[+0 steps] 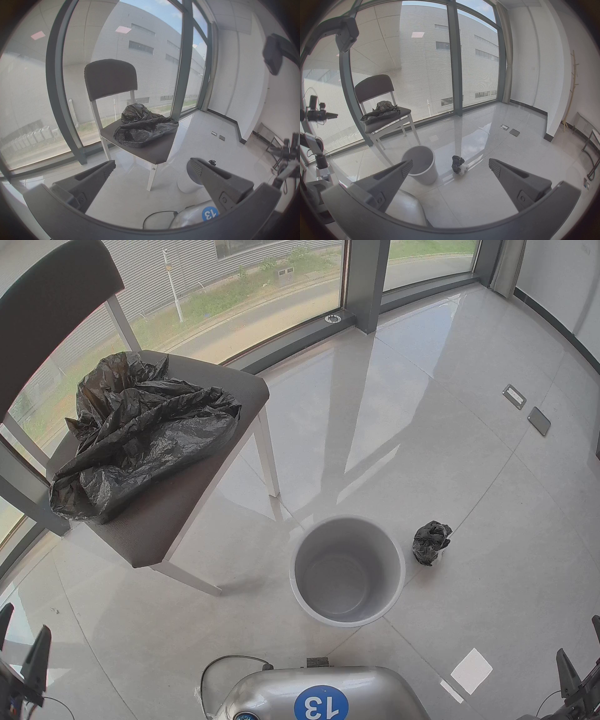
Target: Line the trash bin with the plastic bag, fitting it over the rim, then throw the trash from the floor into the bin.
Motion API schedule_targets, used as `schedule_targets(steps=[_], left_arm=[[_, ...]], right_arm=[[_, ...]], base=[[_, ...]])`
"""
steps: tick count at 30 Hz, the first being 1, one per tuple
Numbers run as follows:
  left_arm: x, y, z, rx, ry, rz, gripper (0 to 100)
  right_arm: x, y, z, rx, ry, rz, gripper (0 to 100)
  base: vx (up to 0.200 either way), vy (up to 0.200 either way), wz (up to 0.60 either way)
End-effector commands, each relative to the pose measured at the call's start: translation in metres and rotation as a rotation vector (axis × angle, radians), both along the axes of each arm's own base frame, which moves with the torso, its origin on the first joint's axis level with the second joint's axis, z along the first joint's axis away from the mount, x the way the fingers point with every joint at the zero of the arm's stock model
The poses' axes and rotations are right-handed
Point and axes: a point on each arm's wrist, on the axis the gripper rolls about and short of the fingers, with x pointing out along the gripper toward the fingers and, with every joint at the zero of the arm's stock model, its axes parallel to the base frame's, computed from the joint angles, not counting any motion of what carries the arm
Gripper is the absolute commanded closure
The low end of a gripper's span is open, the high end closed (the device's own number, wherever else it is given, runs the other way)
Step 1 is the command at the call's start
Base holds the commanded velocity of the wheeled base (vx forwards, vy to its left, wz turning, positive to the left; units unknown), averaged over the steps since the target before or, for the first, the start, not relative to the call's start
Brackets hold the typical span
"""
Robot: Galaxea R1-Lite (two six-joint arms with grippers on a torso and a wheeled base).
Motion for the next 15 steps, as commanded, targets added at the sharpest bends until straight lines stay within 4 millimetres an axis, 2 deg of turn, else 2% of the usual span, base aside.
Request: schedule_targets(steps=[1, 2, 3, 4, 8, 13, 15], left_arm=[[0.073, 0.0, 0.072, -0.108, 0.222, 0.123, 0], [0.073, 0.0, 0.072, -0.108, 0.222, 0.123, 0], [0.087, 0.001, 0.081, -0.185, 0.299, 0.18, 0], [0.091, 0.001, 0.086, -0.22, 0.338, 0.194, 0], [0.096, 0.001, 0.099, -0.323, 0.499, 0.241, 0], [0.099, 0.001, 0.099, -0.348, 0.552, 0.254, 0], [0.102, 0.001, 0.093, -0.361, 0.581, 0.269, 0]], right_arm=[[0.0, 0.0, -0.007, -0.033, 0.018, 0.003, 0], [0.0, 0.0, -0.007, -0.033, 0.018, 0.003, 0], [0.0, 0.0, -0.008, -0.03, 0.025, 0.003, 0], [0.0, 0.0, -0.008, -0.03, 0.025, 0.003, 0], [0.0, 0.0, -0.008, -0.03, 0.025, 0.001, 0], [0.0, 0.0, -0.008, -0.026, 0.027, 0.003, 0], [0.0, 0.0, -0.008, -0.026, 0.027, 0.003, 0]], base=[[0.0, 0.0, 0.0], [0.0, 0.0, 0.0], [0.0, 0.0, 0.0], [0.0, 0.0, 0.0], [0.0, 0.0, 0.0], [0.0, 0.0, 0.0], [0.0, 0.0, 0.0]])
